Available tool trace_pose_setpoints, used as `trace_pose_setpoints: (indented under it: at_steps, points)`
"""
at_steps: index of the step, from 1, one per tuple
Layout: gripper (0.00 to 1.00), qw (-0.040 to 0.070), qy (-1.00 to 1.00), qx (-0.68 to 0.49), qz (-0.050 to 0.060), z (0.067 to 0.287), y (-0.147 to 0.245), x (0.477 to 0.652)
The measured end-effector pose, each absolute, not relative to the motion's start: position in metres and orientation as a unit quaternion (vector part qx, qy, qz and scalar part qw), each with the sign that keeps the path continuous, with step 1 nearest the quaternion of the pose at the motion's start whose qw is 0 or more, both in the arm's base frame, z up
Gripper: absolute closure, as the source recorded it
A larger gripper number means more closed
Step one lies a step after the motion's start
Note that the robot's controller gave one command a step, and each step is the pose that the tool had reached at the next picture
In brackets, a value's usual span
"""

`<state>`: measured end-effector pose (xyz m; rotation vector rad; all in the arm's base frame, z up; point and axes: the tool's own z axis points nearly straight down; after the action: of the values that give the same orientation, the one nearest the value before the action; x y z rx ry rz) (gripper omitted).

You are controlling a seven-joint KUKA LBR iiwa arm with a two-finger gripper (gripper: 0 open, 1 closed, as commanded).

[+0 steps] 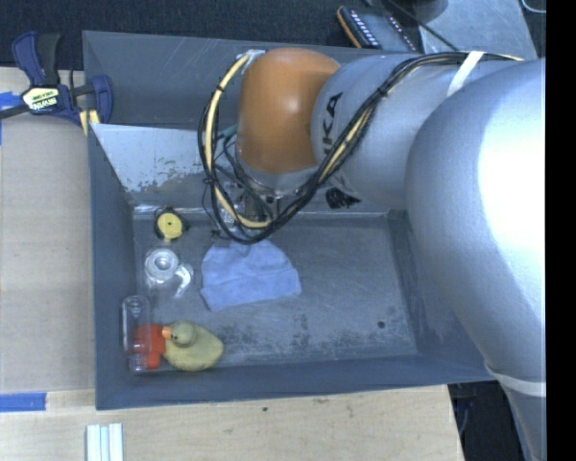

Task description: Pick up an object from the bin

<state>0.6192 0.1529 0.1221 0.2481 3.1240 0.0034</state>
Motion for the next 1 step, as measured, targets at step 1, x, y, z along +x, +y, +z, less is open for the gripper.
trace_pose_setpoints:
  at_steps: [1]
  points:
    - [1.00,0.006,0.999,0.046,0.001,0.1746,0.1475,0.6106]
